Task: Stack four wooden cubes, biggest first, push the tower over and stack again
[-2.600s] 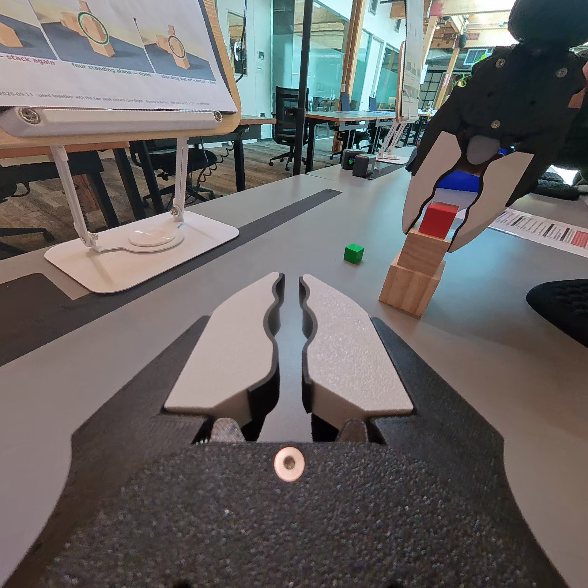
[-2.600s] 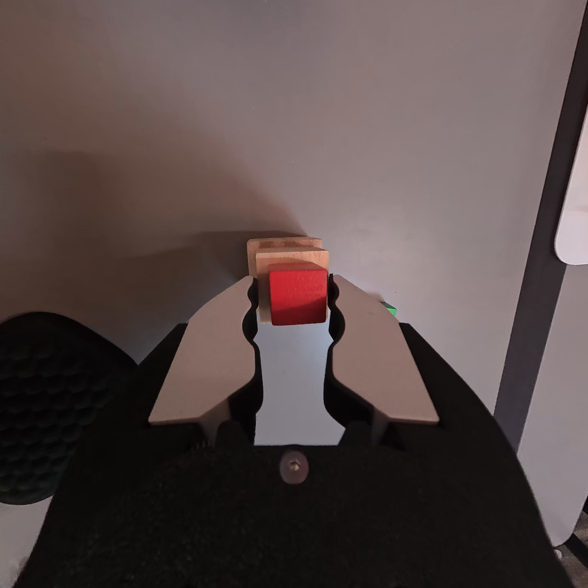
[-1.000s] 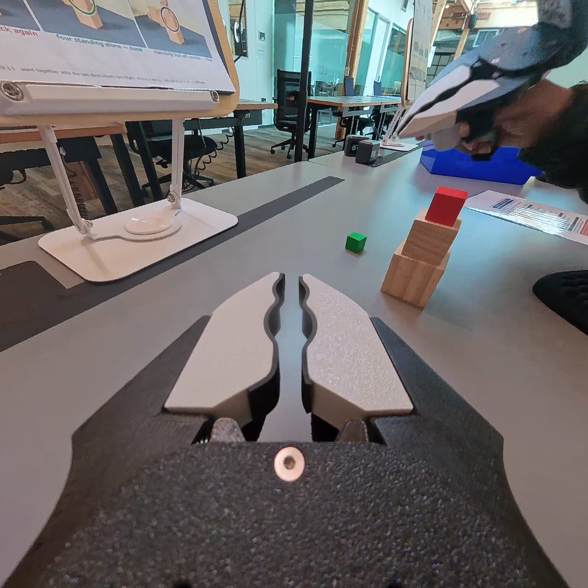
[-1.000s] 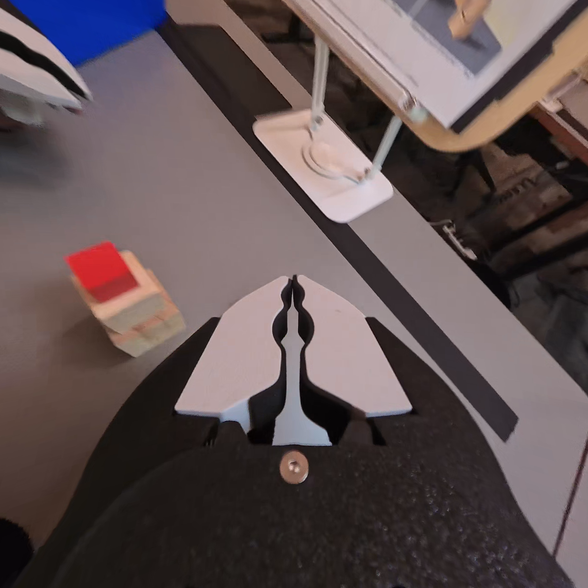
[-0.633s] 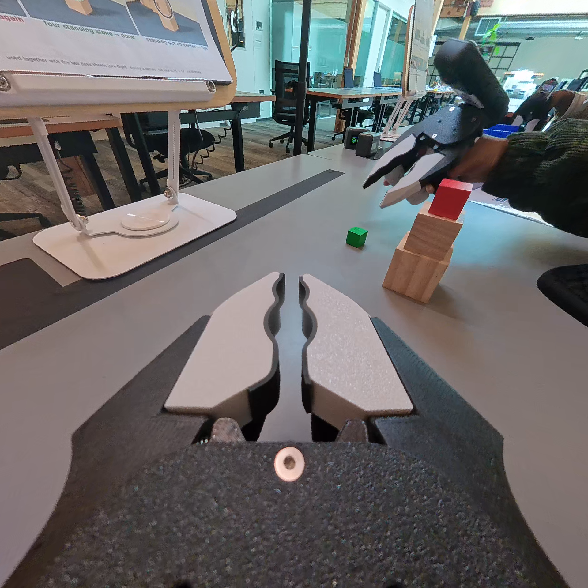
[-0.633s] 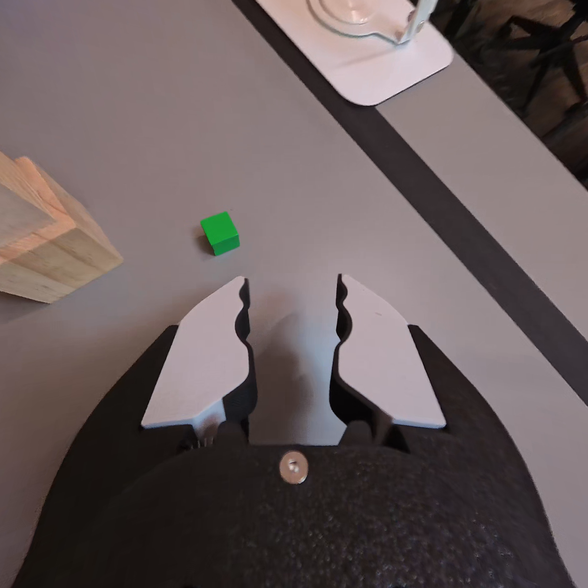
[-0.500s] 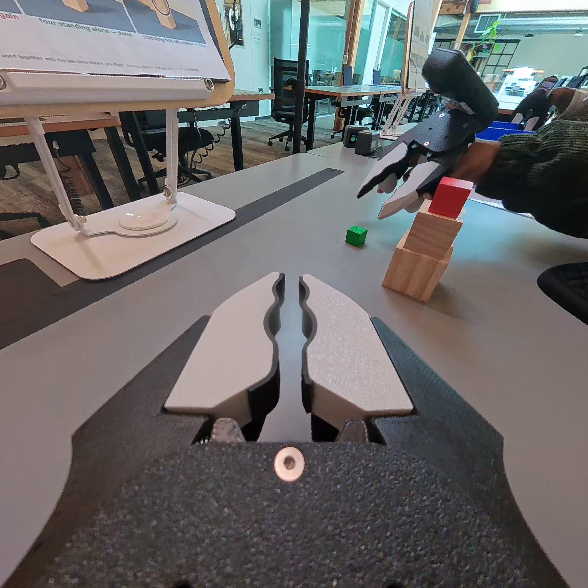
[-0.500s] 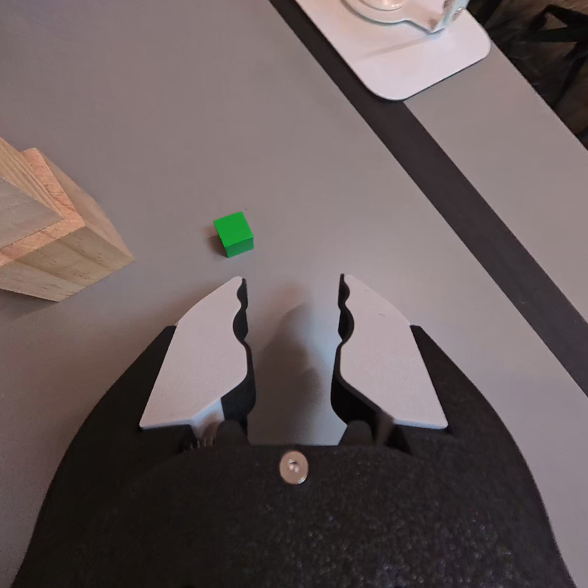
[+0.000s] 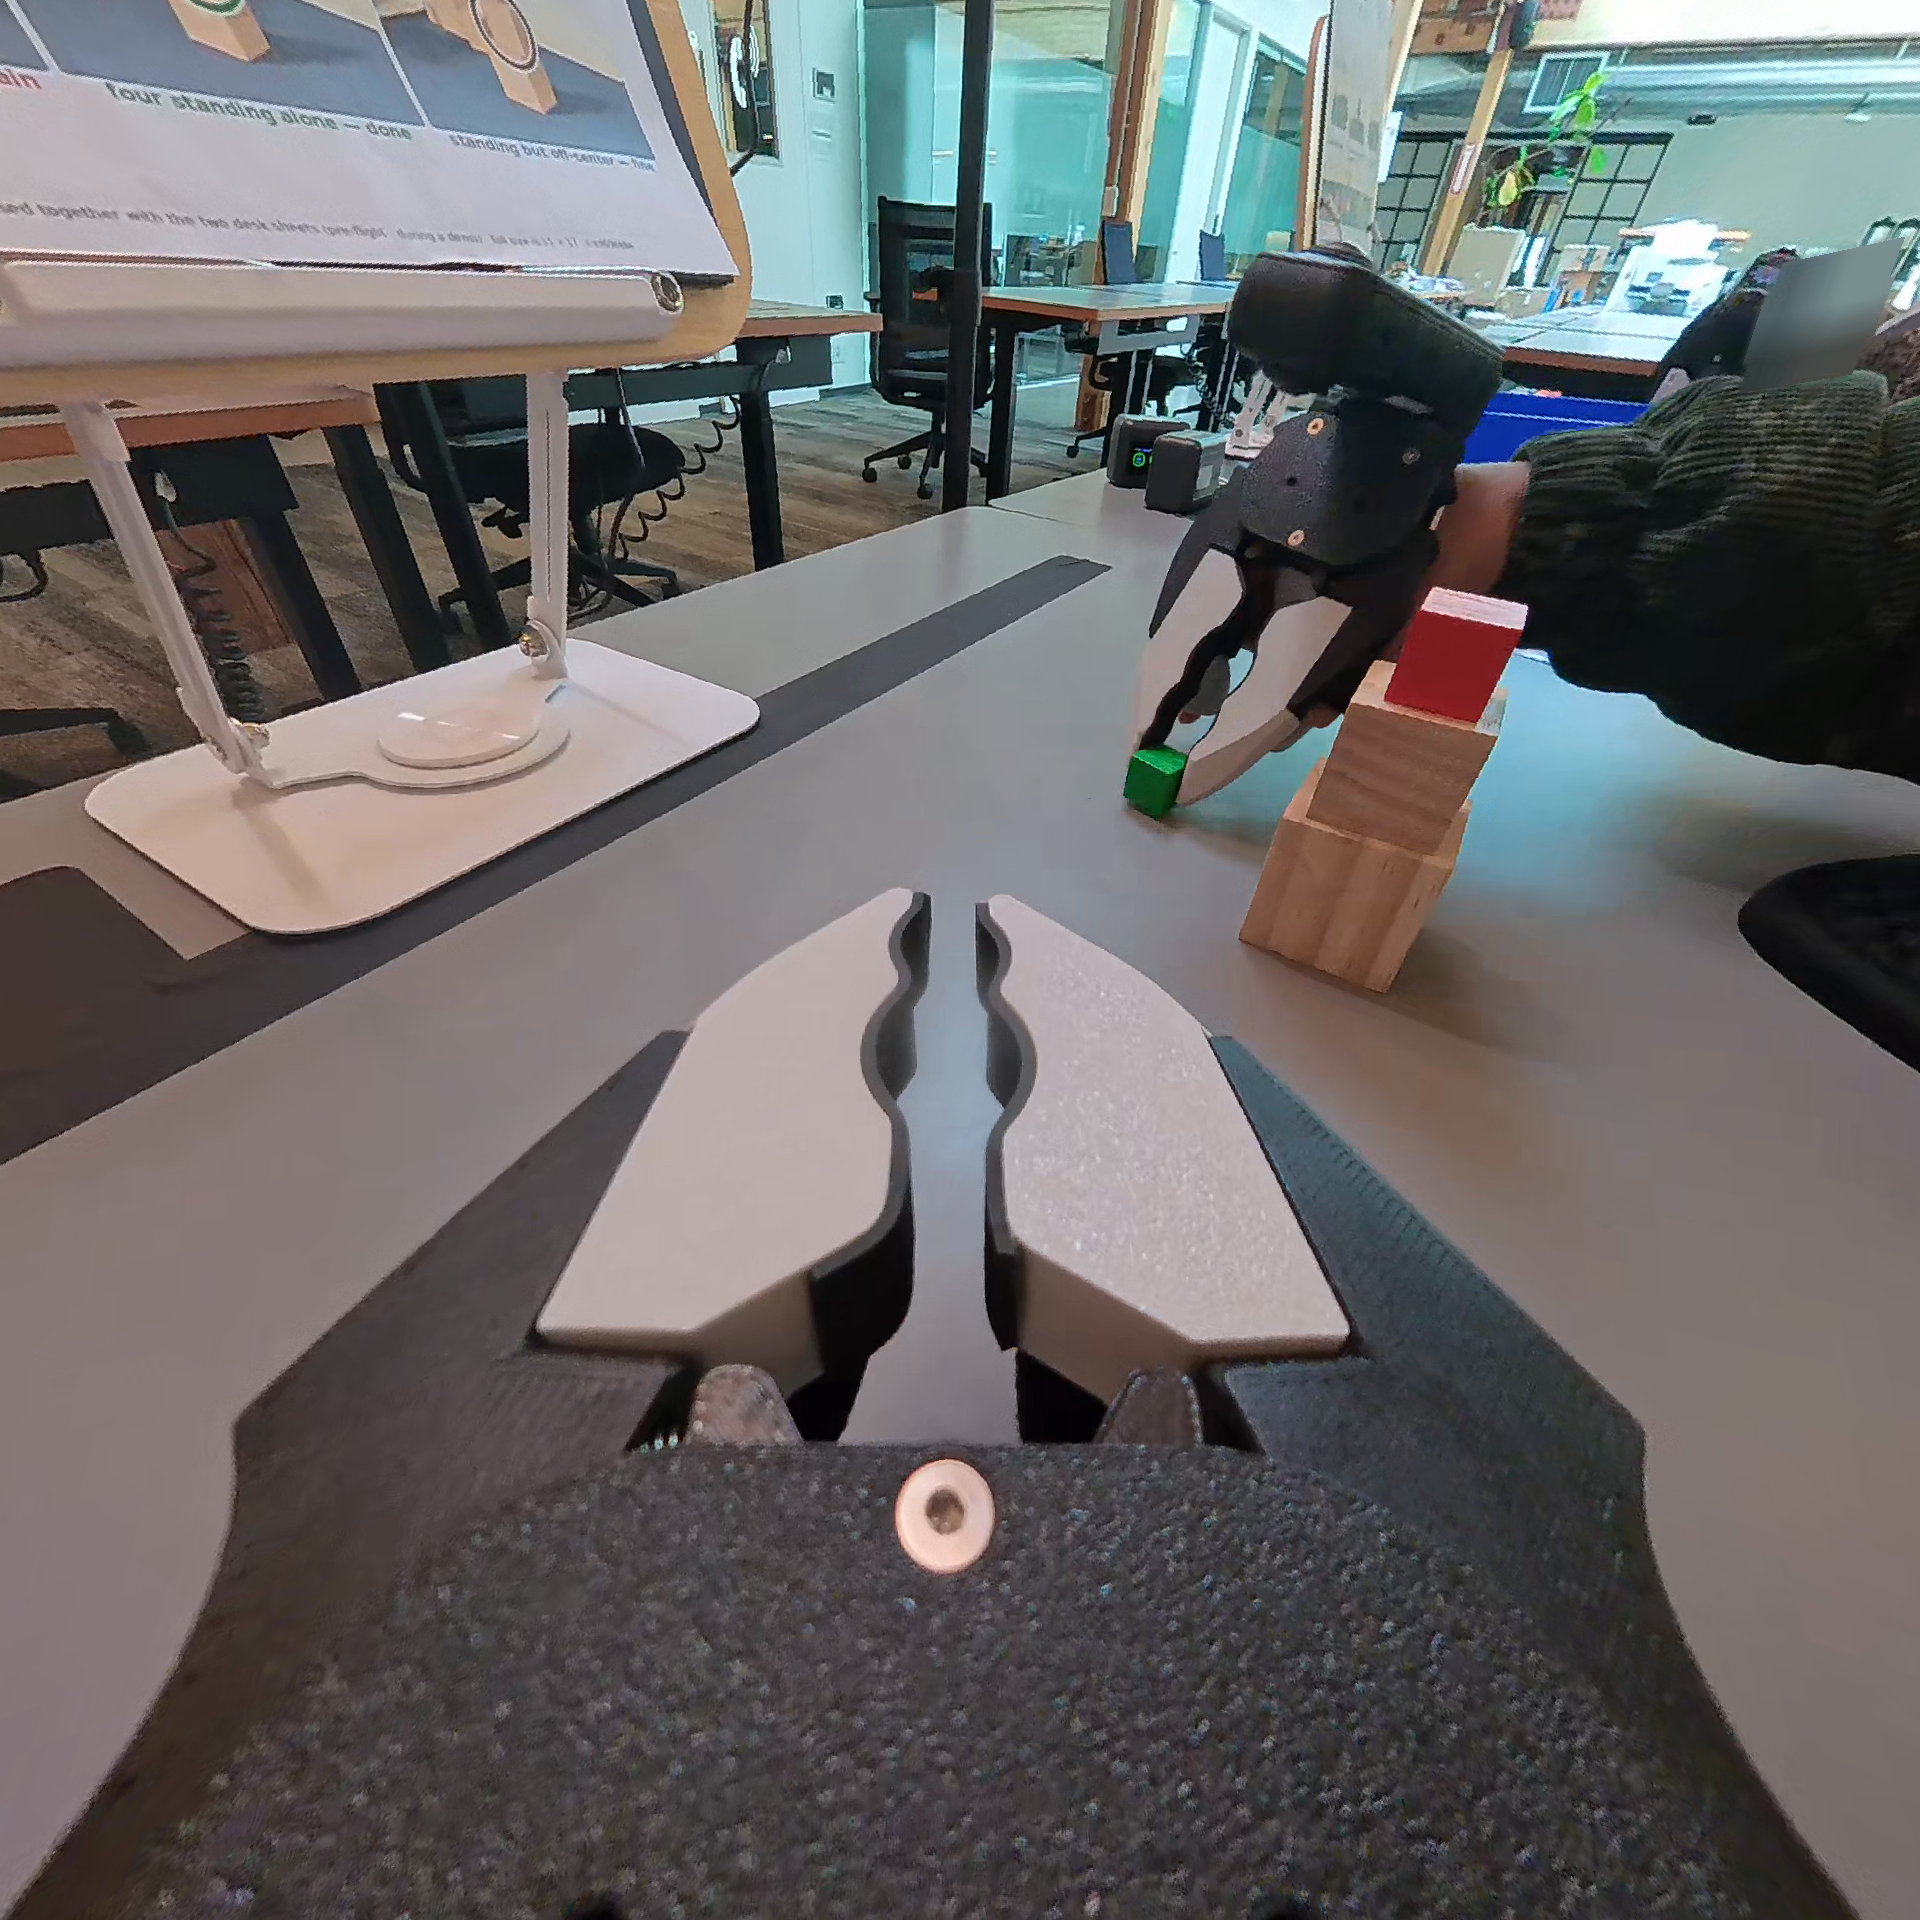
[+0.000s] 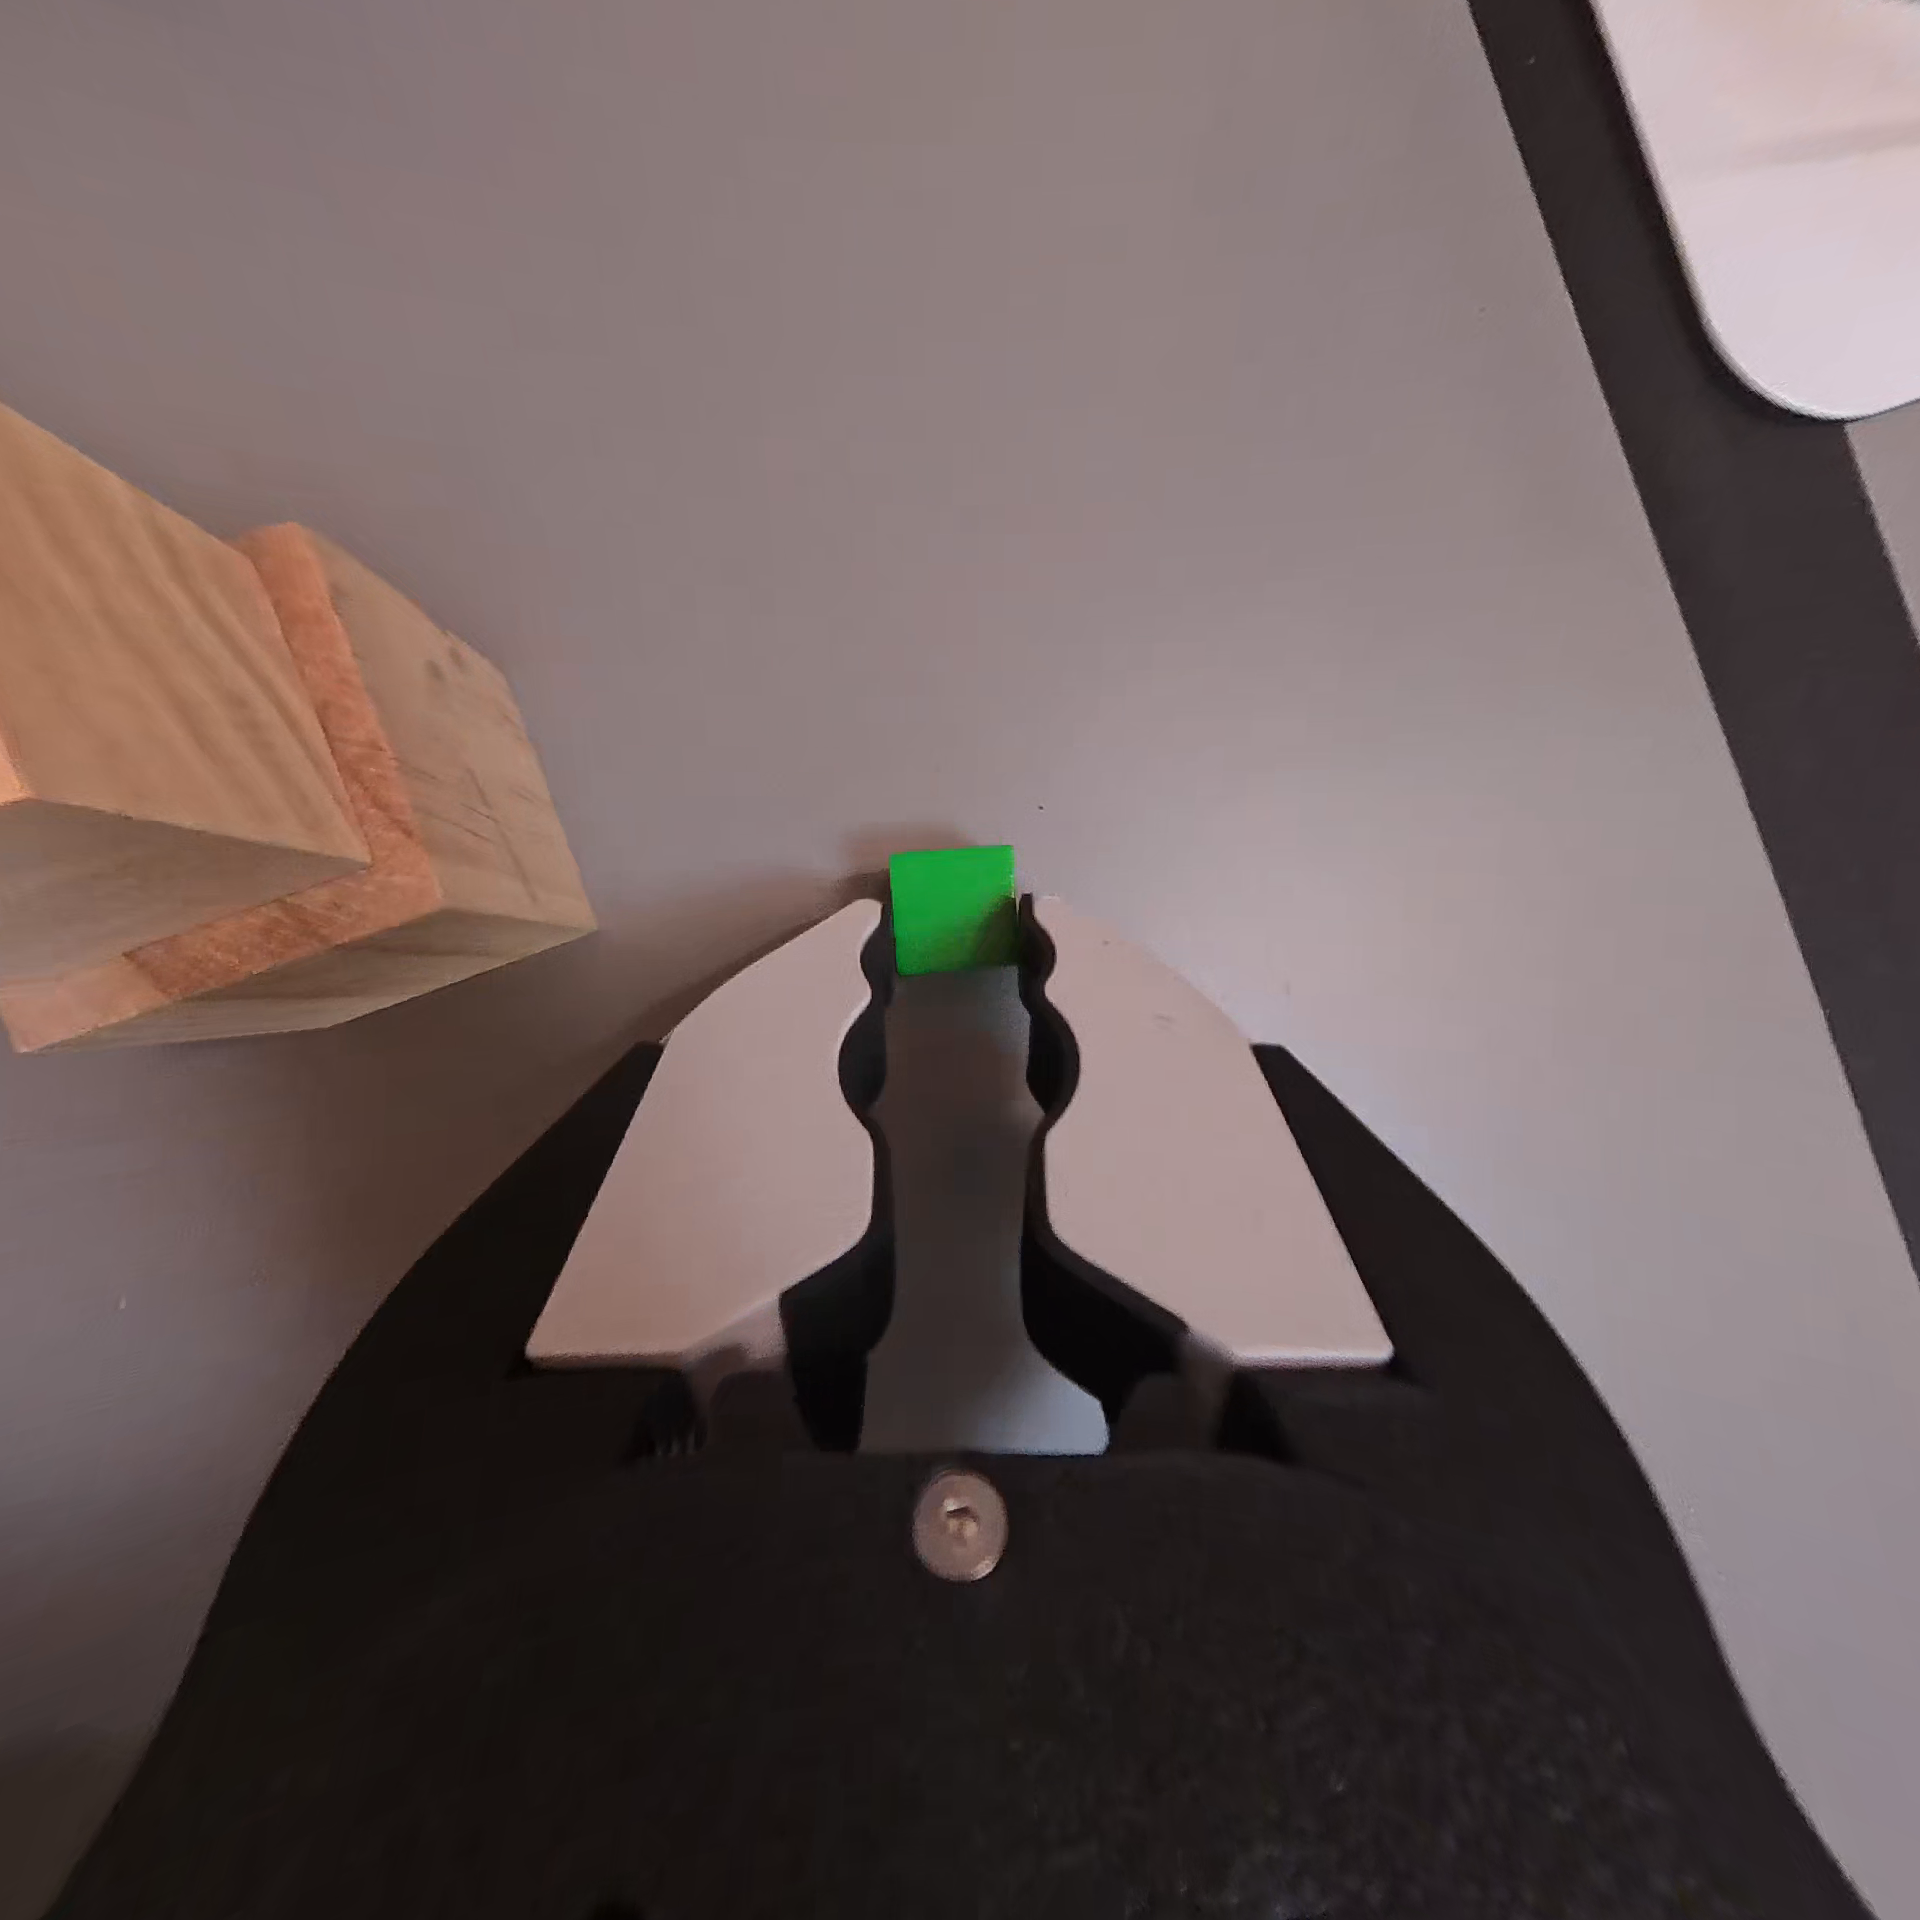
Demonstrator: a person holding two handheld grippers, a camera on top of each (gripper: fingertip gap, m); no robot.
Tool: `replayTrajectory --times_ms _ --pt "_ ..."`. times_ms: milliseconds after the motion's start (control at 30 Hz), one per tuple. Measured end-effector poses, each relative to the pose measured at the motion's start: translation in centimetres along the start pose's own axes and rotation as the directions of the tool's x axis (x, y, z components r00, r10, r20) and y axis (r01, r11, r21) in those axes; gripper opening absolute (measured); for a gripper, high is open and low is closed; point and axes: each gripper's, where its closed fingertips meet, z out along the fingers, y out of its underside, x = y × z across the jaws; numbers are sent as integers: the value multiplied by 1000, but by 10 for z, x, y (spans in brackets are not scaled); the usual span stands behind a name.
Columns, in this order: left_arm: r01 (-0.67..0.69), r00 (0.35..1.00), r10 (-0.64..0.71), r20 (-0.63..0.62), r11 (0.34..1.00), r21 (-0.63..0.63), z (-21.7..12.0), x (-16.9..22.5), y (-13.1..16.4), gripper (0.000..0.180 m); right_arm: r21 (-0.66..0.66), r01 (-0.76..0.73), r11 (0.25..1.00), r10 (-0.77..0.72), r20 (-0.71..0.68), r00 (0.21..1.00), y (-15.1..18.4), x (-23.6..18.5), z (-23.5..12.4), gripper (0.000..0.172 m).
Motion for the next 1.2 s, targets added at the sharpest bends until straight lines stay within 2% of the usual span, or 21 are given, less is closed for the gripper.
replayTrajectory --times_ms 100,267,400,533,767,933,1200 --pt "1 1000 -1 0 1000 1 0 0 0 8 34 36 999 -36 4 999 -16 -3 -19 23" --pt "-3 1000 3 -3 1000 10 -1 1 -2 8 99 110 989 -109 -12 994 -59 -12 -71 22" --pt "5 1000 -4 -18 999 33 -3 3 -6 9 148 177 973 -179 -5 984 -96 -31 -110 23" --pt "18 999 -14 -51 997 80 -6 8 -14 11 174 233 957 -239 17 971 -120 -55 -133 23" --pt "28 998 -20 -67 994 109 -9 10 -19 13 135 289 948 -299 65 952 -124 -85 -131 23" --pt "34 998 -25 -63 990 137 -14 9 -24 0 101 286 953 -296 97 950 -118 -93 -119 23" --pt "47 997 -37 -63 986 159 -16 7 -29 0 41 293 955 -296 133 946 -101 -99 -104 23"
